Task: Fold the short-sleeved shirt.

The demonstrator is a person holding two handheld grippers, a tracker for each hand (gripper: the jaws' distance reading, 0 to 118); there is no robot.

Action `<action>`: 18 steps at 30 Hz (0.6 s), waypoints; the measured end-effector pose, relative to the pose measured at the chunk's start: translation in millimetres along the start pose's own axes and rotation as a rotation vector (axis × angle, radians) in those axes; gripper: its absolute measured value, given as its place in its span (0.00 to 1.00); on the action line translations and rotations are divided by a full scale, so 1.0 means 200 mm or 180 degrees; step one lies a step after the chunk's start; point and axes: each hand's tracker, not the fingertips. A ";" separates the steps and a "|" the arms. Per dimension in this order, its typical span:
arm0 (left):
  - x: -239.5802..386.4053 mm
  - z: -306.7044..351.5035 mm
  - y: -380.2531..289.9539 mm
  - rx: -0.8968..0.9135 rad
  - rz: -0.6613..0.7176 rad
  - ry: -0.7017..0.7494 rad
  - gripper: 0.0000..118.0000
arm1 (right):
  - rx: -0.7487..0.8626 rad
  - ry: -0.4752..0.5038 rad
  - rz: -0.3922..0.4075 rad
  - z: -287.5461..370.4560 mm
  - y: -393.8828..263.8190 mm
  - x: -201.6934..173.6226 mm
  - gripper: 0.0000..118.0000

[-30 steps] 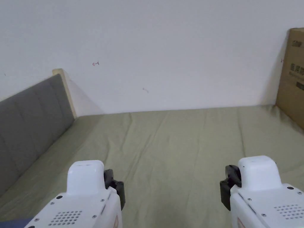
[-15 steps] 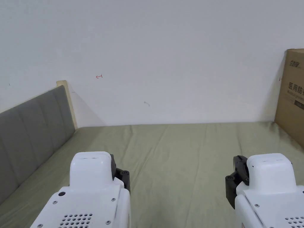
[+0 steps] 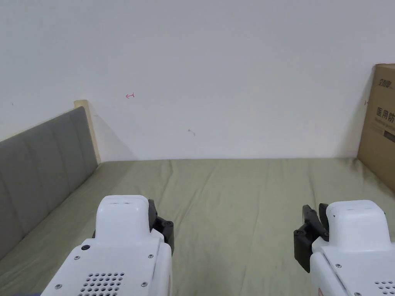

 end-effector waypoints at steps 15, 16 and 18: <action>0.00 -0.03 0.00 -0.0115 -0.0010 -0.0096 1.00 | 0.0007 -0.0041 -0.0013 -0.01 0.00 -0.01 0.90; 0.01 -0.03 0.00 -0.0139 -0.0061 -0.0127 1.00 | 0.0001 -0.0041 -0.0019 -0.01 0.00 -0.01 0.90; 0.01 -0.04 0.00 -0.0207 -0.0090 -0.0186 0.99 | 0.0000 -0.0047 -0.0008 -0.01 0.00 -0.01 0.90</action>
